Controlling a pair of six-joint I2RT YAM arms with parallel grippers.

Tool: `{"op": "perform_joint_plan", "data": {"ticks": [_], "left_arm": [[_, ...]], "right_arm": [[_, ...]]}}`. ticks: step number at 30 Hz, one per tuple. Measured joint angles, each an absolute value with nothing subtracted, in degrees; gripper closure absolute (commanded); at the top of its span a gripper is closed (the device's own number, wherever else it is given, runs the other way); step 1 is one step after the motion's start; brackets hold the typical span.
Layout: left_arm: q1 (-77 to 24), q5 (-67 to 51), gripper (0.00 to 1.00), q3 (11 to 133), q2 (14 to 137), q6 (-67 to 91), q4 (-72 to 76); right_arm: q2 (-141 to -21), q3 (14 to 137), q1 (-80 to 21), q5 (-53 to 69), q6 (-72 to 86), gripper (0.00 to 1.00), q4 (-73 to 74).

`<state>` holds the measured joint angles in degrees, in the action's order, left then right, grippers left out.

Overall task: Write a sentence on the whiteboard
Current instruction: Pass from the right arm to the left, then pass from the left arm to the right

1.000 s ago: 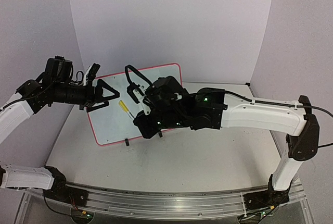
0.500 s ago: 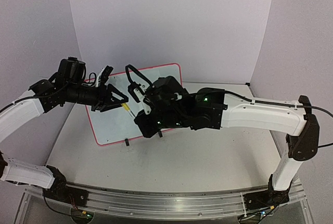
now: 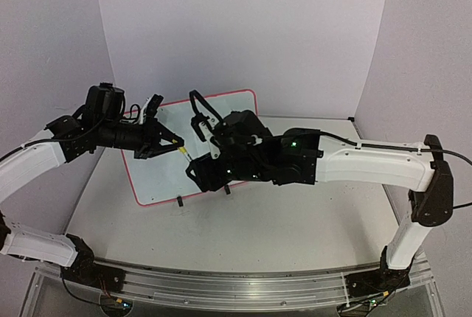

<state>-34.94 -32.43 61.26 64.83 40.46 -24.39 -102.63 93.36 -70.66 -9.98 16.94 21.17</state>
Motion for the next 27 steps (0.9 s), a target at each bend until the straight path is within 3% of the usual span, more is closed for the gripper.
{"op": "perform_joint_plan", "data": {"ticks": [4, 12, 27], "left_arm": [[-34.9, -29.9, 1.00, 57.8, 63.6, 45.6, -17.8], [-34.9, -28.3, 1.00, 51.3, 62.8, 55.9, 1.9], [-34.9, -24.4, 1.00, 44.5, 54.9, 60.6, 20.5]], "right_arm": [[-97.1, 83.5, -66.0, -5.5, 21.7, 0.11, 13.2], [-92.0, 72.1, -58.9, 6.7, 33.5, 0.11, -10.6], [-98.5, 71.4, -58.9, 23.1, 48.2, 0.18, -38.5]]}}
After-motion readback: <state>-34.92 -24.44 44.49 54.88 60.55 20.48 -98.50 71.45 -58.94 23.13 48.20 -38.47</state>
